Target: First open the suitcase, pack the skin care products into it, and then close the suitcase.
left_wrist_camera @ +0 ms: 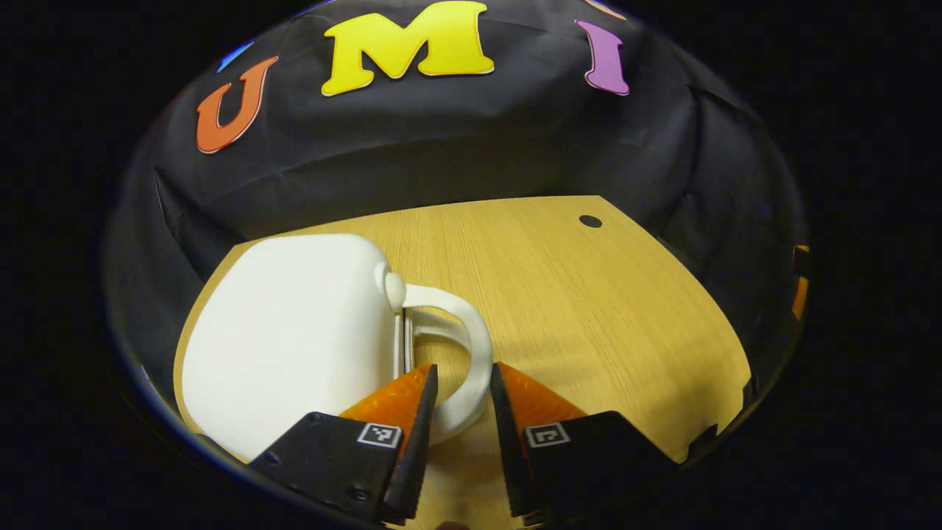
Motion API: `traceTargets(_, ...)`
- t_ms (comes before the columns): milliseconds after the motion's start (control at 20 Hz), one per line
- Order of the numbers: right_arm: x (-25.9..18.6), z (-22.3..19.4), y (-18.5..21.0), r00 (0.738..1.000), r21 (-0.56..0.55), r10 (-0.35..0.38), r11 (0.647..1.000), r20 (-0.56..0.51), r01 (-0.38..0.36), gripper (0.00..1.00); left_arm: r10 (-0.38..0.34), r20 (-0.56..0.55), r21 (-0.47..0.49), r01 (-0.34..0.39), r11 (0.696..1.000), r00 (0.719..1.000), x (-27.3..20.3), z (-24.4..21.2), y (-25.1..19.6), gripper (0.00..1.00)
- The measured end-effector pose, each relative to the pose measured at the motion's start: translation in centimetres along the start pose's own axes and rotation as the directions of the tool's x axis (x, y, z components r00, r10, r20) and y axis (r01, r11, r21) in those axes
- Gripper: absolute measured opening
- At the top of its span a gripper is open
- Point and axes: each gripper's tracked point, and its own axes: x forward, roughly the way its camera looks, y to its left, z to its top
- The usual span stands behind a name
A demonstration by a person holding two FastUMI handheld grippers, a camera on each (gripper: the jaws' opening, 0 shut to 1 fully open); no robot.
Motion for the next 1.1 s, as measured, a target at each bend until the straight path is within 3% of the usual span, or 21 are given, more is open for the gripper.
traceTargets(50, 0.4, 0.1, 0.2, 1.000, 0.004, 0.011, 1.000, -0.004, -0.011, 0.71, 0.000, 0.005, -0.017, 0.000, 1.000, 1.000, -0.5, 0.1, -0.3, 0.52)
traceTargets(150, 1.0, 0.6, 0.8, 0.999, 0.002, 0.037, 0.999, -0.005, -0.037, 0.72, 0.017, 0.062, -0.036, -0.015, 0.999, 0.998, -2.2, 1.7, -0.4, 0.73)
traceTargets(200, 1.2, 1.2, 1.3, 0.999, -0.010, 0.049, 0.999, 0.003, -0.049, 0.70, 0.020, 0.113, -0.044, -0.015, 0.999, 0.993, -3.2, 2.9, -0.3, 0.72)
traceTargets(250, 1.4, 2.0, 1.7, 0.998, -0.022, 0.063, 0.998, 0.016, -0.063, 0.71, 0.035, 0.168, -0.054, -0.026, 0.998, 0.985, -4.6, 4.6, -0.1, 0.82)
traceTargets(300, 1.6, 3.1, 2.3, 0.996, -0.033, 0.079, 0.996, 0.037, -0.077, 0.71, 0.052, 0.226, -0.063, -0.039, 0.997, 0.973, -6.1, 6.0, 0.4, 0.80)
traceTargets(400, 1.8, 5.7, 3.4, 0.991, -0.056, 0.096, 0.994, 0.093, -0.092, 0.70, 0.111, 0.340, -0.089, -0.085, 0.992, 0.934, -9.5, 9.6, 2.0, 0.92)
traceTargets(600, 1.3, 11.8, 5.5, 0.961, -0.057, 0.089, 0.995, 0.263, -0.076, 0.71, 0.195, 0.546, -0.120, -0.154, 0.981, 0.815, -16.6, 15.8, 5.3, 0.94)
traceTargets(900, -0.2, 16.9, 9.7, 0.904, -0.005, 0.057, 0.998, 0.424, -0.061, 0.76, 0.223, 0.618, -0.193, -0.129, 0.973, 0.754, -21.4, 17.0, 7.6, 0.96)
traceTargets(1000, -0.6, 17.0, 10.9, 0.898, -0.007, 0.055, 0.998, 0.438, -0.057, 0.76, 0.240, 0.653, -0.183, -0.158, 0.970, 0.718, -22.6, 17.4, 8.5, 0.96)
traceTargets(1100, -0.7, 16.8, 12.2, 0.896, -0.014, 0.062, 0.998, 0.440, -0.062, 0.76, 0.239, 0.665, -0.179, -0.160, 0.971, 0.708, -23.3, 17.3, 8.9, 0.96)
